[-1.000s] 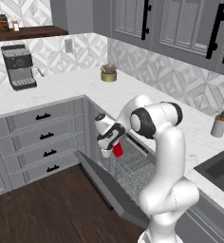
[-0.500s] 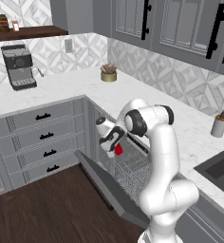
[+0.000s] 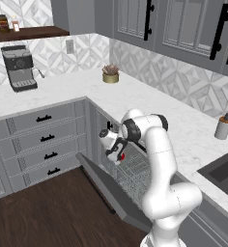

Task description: Pick up the cup and bowl from the counter, place them in the dishwasher, and close the dishwasher door.

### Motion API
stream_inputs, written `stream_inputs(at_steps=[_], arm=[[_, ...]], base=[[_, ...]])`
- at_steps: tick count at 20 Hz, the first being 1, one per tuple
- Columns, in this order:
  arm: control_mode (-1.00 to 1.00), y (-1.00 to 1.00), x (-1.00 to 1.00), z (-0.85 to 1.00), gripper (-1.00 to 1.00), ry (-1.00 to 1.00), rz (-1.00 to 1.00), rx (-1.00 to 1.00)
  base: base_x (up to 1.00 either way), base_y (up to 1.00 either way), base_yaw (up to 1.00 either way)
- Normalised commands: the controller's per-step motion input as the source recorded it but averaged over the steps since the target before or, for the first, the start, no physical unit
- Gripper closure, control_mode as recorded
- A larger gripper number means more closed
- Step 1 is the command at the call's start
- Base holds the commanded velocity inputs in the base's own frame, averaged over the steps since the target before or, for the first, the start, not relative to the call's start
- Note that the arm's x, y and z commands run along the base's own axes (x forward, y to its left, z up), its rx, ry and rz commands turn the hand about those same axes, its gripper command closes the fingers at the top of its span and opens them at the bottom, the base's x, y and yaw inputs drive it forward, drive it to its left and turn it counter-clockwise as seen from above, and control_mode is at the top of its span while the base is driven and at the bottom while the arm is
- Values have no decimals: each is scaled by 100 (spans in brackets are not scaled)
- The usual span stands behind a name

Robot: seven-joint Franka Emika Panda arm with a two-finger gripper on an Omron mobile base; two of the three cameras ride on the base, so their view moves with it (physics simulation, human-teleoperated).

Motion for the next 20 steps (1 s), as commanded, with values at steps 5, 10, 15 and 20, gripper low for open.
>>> stream_inputs(at_steps=[5, 10, 15, 20], arm=[[-100, -23, 42, -48, 100, 0, 19, -2], [-100, -23, 33, -43, 100, 0, 19, 0], [-100, -6, 22, -57, 100, 1, 19, 0], [-100, 94, -59, -100, -100, 6, 15, -5]], base=[[0, 0, 0], [0, 0, 0], [0, 0, 0], [0, 0, 0]])
